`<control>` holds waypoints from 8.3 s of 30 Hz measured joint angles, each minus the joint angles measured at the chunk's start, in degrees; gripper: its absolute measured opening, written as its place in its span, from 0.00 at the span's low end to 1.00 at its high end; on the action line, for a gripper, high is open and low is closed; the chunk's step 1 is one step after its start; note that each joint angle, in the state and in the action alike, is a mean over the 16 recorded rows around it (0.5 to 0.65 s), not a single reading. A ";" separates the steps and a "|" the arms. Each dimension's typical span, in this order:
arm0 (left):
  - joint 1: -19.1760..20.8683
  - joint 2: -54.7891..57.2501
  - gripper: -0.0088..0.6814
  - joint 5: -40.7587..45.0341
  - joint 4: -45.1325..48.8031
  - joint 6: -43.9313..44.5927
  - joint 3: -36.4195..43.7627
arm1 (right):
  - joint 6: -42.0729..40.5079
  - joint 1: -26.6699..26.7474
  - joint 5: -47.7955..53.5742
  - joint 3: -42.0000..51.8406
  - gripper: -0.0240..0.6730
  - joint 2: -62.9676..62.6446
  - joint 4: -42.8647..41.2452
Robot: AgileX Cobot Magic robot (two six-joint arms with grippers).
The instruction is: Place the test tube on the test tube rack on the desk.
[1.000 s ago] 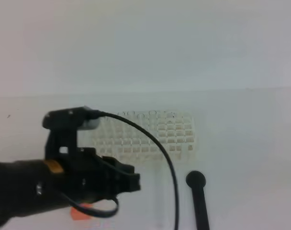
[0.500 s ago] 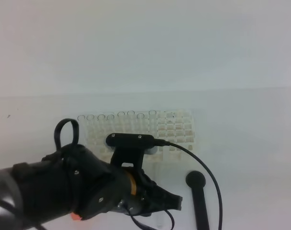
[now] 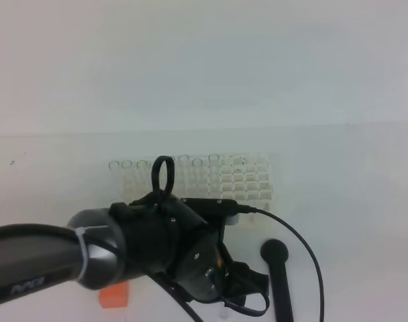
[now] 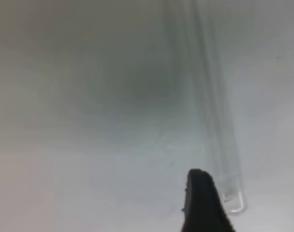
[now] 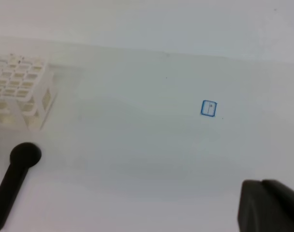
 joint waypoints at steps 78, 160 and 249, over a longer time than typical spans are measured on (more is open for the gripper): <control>0.21 -33.41 0.01 -77.30 18.96 4.10 32.21 | -70.88 1.45 -2.53 -1.52 0.03 16.08 72.69; 0.12 -16.56 0.13 -98.84 17.43 12.17 33.08 | -81.20 15.95 5.83 -24.57 0.22 51.90 86.28; 0.94 -79.74 0.01 -26.71 15.07 19.69 44.01 | -84.17 16.47 -24.24 -31.71 0.22 52.17 82.76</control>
